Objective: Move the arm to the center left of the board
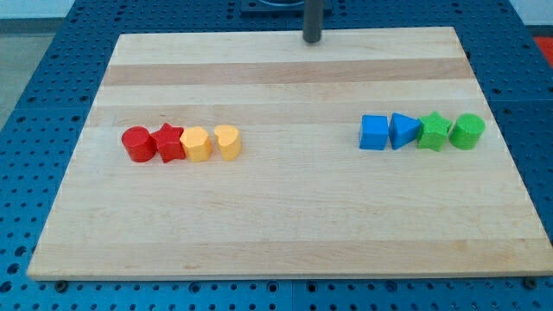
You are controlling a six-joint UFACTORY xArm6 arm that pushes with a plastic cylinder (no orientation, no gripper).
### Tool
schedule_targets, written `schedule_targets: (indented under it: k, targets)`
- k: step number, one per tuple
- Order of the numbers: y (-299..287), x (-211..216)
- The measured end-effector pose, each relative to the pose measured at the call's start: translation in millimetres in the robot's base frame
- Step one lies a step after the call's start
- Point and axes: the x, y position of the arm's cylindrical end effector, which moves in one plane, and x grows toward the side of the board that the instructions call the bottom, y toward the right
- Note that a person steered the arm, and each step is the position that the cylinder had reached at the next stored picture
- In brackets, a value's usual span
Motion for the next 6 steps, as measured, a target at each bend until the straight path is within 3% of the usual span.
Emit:
schedule_targets:
  k: [3,6]
  targets:
    - [-121.5,76.3]
    - [-312.1,120.1]
